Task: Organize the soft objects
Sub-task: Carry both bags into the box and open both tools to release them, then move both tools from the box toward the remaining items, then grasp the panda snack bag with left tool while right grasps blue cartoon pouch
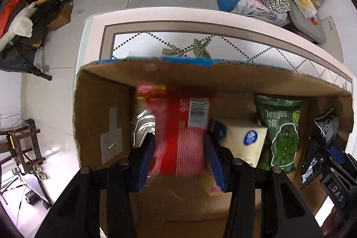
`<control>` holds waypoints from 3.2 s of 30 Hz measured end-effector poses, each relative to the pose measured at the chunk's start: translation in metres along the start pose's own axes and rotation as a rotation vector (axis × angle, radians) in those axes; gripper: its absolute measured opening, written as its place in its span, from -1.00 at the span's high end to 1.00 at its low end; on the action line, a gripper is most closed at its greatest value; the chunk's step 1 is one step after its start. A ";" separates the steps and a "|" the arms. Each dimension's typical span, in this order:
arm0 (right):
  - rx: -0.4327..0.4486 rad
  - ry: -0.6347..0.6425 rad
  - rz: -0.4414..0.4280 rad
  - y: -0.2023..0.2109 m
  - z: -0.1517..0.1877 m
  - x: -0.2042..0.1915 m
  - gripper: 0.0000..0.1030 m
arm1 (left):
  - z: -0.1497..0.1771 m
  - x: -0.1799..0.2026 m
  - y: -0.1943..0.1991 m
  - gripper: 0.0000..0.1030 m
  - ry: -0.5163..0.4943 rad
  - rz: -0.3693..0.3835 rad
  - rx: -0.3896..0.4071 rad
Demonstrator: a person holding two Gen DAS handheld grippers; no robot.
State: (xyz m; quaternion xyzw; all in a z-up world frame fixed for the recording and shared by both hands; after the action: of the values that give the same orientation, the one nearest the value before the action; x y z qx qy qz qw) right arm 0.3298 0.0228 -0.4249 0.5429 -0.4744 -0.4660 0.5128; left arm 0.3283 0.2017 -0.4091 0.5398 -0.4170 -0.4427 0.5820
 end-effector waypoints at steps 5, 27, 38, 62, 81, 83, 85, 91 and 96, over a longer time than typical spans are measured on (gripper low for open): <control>-0.011 0.003 0.008 -0.005 -0.002 -0.001 -0.10 | -0.005 -0.001 0.003 0.11 0.037 0.023 -0.020; 0.027 0.094 -0.005 0.045 0.043 -0.024 -0.75 | 0.054 -0.025 0.060 -0.90 0.029 0.023 0.117; 0.132 0.134 -0.008 0.095 0.084 -0.033 -0.96 | 0.109 -0.020 0.108 -0.98 -0.005 0.022 0.261; 0.248 -0.141 -0.054 0.187 0.208 0.164 -0.96 | 0.214 0.191 0.160 -0.98 -0.442 0.047 0.381; -0.114 -0.405 -0.149 -0.031 0.272 0.280 -0.95 | 0.233 0.319 -0.015 -0.98 -0.905 -0.403 0.253; -0.150 -0.389 -0.142 -0.043 0.273 0.277 -0.93 | 0.237 0.324 -0.024 -0.98 -0.935 -0.402 0.234; -0.187 -0.364 -0.134 -0.051 0.278 0.276 -0.76 | 0.240 0.330 -0.031 -0.98 -0.961 -0.392 0.213; -0.209 -0.388 -0.125 -0.052 0.302 0.294 -0.52 | 0.248 0.356 -0.057 -0.98 -1.001 -0.354 0.130; -0.215 -0.411 -0.140 -0.051 0.316 0.310 -0.52 | 0.253 0.373 -0.082 -0.98 -1.052 -0.357 0.086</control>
State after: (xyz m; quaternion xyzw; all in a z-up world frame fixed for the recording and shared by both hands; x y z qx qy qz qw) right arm 0.0533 -0.3199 -0.4942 0.4105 -0.4777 -0.6489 0.4268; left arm 0.1760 -0.2263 -0.4702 0.3315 -0.5711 -0.7268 0.1891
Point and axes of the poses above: each gripper's, at about its wrist camera, not at the fingertips, and y roughly against the way its jaws point, x to its right, z to its underside, the point moved 9 cm from there along -y, roughly the way its jaws point, and after that the axes turned 15 degrees about y, right-handed, at the moved point
